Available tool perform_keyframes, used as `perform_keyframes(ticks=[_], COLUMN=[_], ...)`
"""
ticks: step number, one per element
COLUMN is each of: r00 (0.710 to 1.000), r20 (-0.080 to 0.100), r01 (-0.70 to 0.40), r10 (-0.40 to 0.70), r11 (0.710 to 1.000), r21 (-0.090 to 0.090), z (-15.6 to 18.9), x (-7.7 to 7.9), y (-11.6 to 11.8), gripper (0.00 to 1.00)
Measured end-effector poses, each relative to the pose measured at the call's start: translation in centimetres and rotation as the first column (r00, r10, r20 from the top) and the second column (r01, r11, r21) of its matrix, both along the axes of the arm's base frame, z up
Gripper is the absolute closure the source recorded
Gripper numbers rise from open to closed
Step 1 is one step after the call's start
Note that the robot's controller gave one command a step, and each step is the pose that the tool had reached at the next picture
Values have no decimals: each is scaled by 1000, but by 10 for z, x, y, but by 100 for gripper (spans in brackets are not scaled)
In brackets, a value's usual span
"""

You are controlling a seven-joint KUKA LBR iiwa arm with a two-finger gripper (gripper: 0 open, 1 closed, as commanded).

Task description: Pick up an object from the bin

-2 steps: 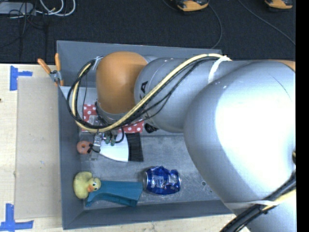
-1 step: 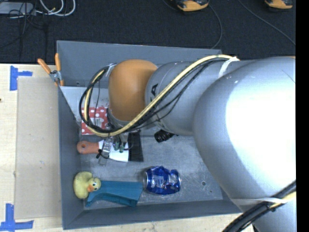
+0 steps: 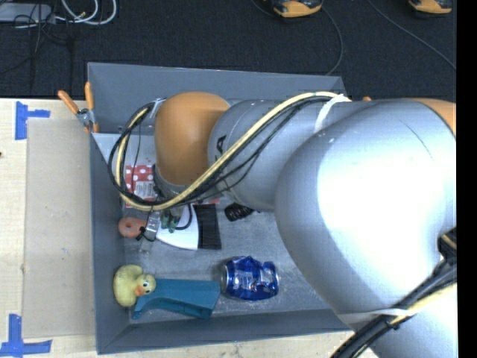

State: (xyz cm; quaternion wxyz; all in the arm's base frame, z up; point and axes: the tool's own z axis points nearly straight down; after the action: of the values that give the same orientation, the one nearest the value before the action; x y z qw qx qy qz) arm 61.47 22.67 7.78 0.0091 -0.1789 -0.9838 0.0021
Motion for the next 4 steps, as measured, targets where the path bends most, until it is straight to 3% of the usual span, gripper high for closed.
perform_keyframes(ticks=[1,3,4], r00=[995,995,994], r20=[2,0,-10], r01=[103,104,105], r10=[-103,-104,-105], r11=[995,995,994], r21=[-3,-4,-7], z=[-8,-6,13], x=[-13,-14,-16], y=[-61,-61,-62], gripper=[100,100,100])
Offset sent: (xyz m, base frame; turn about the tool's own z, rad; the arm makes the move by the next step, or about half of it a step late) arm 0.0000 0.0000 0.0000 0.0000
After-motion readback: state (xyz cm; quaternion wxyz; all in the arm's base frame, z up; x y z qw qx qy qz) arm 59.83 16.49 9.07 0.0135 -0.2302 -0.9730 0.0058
